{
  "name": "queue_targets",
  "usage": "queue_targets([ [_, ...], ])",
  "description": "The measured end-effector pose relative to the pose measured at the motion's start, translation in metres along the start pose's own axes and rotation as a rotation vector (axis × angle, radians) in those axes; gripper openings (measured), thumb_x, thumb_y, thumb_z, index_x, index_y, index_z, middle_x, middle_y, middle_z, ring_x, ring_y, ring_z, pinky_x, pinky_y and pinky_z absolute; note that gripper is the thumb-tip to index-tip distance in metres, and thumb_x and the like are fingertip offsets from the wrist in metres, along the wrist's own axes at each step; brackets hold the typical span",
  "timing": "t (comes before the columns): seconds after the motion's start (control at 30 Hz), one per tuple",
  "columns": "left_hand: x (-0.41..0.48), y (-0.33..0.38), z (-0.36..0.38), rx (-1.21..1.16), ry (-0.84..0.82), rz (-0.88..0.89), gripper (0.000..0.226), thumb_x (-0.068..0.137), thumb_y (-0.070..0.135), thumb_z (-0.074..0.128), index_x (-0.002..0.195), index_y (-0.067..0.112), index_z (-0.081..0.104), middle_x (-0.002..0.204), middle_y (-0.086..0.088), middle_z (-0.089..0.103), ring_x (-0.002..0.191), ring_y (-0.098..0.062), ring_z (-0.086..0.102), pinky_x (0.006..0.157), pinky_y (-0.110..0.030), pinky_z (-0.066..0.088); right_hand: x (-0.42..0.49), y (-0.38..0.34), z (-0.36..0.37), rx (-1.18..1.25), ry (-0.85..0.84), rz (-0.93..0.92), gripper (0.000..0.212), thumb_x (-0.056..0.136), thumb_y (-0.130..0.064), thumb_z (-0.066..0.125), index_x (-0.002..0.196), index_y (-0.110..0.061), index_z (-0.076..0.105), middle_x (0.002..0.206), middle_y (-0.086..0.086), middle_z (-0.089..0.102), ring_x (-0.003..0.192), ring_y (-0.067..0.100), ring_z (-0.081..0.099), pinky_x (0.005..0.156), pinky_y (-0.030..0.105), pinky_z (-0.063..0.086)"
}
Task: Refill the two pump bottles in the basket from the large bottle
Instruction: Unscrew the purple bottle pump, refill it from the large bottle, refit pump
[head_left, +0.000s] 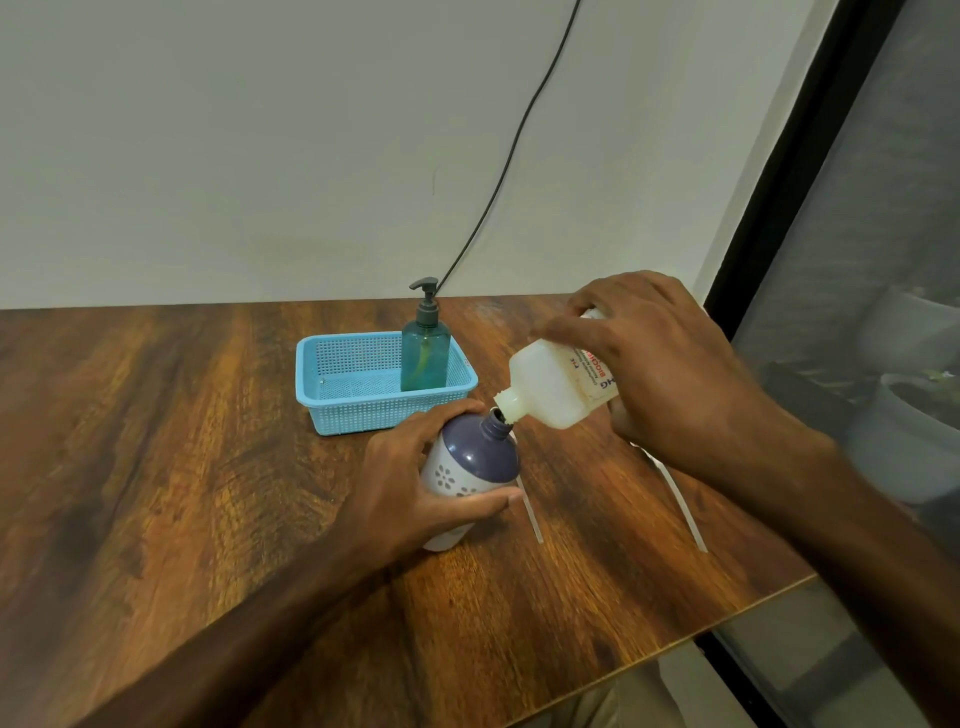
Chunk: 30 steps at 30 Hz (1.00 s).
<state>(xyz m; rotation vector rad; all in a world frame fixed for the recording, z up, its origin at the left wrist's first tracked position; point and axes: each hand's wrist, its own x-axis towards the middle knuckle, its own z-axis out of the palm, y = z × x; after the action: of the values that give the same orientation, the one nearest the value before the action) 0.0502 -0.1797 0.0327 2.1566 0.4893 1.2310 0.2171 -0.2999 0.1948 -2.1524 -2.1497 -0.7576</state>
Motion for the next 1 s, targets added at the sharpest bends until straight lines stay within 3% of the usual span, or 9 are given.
queue_targets([
  [0.33, 0.0, 0.0, -0.002, -0.012, 0.018, 0.018, 0.066, 0.066, 0.066, 0.083, 0.123, 0.047, 0.056, 0.117, 0.036, 0.063, 0.11, 0.005, 0.063, 0.088, -0.01, 0.051, 0.009, -0.001, -0.001, -0.081, -0.034, -0.037, 0.076, 0.082, -0.027, 0.074, 0.145, -0.041, 0.032, 0.145, -0.003, 0.039, 0.136, 0.02, 0.031, 0.114, 0.035, 0.02],
  [0.57, 0.0, -0.003, -0.002, -0.01, 0.018, 0.001, 0.071, 0.066, 0.062, 0.086, 0.127, 0.04, 0.058, 0.118, 0.026, 0.067, 0.11, 0.001, 0.065, 0.088, -0.016, 0.055, 0.014, -0.002, -0.002, -0.116, -0.002, -0.064, 0.078, 0.073, -0.026, 0.082, 0.14, -0.038, 0.043, 0.139, 0.001, 0.048, 0.131, 0.024, 0.039, 0.112, 0.039, 0.024],
  [0.73, 0.001, -0.004, -0.004, 0.0, 0.01, -0.013, 0.071, 0.066, 0.063, 0.085, 0.128, 0.037, 0.059, 0.119, 0.025, 0.066, 0.111, 0.003, 0.063, 0.089, -0.016, 0.055, 0.018, -0.005, -0.008, -0.153, -0.044, -0.089, 0.076, 0.08, -0.031, 0.075, 0.143, -0.04, 0.034, 0.144, -0.002, 0.041, 0.135, 0.021, 0.034, 0.114, 0.037, 0.02],
  [1.0, 0.001, -0.006, -0.004, 0.003, 0.006, -0.038, 0.073, 0.066, 0.056, 0.089, 0.129, 0.028, 0.063, 0.118, 0.019, 0.069, 0.109, -0.001, 0.066, 0.088, -0.022, 0.057, 0.027, -0.009, -0.011, -0.188, -0.033, -0.134, 0.07, 0.082, -0.024, 0.073, 0.141, -0.037, 0.04, 0.138, 0.0, 0.046, 0.13, 0.022, 0.039, 0.112, 0.038, 0.021],
])
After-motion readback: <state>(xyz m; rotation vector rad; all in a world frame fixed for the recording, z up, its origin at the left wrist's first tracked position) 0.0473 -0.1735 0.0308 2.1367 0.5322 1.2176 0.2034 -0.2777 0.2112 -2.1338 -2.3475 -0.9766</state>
